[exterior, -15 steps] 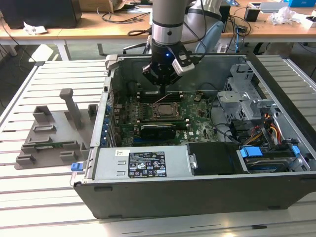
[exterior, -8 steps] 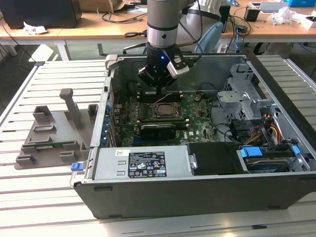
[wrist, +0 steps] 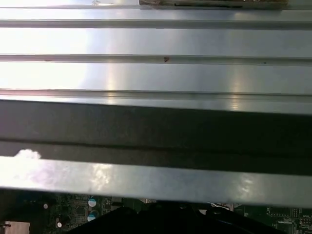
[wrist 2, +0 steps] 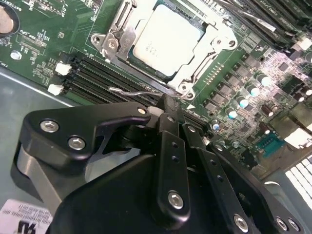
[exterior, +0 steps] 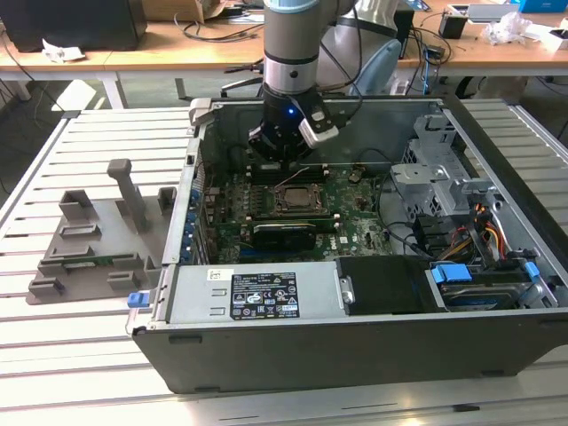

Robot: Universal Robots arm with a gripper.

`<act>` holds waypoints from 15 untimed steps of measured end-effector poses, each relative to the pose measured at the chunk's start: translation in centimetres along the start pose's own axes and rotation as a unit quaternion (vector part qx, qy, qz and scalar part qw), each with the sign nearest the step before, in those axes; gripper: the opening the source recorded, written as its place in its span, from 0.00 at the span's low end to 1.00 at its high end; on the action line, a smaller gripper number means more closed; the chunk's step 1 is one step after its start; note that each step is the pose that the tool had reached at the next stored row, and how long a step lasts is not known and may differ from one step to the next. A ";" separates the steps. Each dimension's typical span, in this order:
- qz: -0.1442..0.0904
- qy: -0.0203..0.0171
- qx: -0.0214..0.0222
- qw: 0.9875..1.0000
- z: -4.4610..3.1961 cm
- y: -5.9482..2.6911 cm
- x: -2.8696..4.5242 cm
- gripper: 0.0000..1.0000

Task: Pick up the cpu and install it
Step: 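Install the first cpu locking lever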

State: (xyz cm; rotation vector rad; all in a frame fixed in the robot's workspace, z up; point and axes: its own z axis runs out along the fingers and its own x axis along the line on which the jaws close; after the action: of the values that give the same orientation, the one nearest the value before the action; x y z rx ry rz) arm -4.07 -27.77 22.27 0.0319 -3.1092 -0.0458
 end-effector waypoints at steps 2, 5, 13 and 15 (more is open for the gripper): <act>0.000 0.000 0.000 1.000 0.19 -0.01 -0.01 0.11; 0.000 0.000 0.000 1.000 0.62 -0.02 -0.04 0.11; 0.000 0.000 0.005 1.000 0.88 -0.03 -0.95 0.11; 0.000 0.000 0.007 1.000 0.94 -0.02 -1.35 0.11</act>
State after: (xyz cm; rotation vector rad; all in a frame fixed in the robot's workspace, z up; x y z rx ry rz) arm -2.74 -27.73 21.29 0.0316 -3.1090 -0.0231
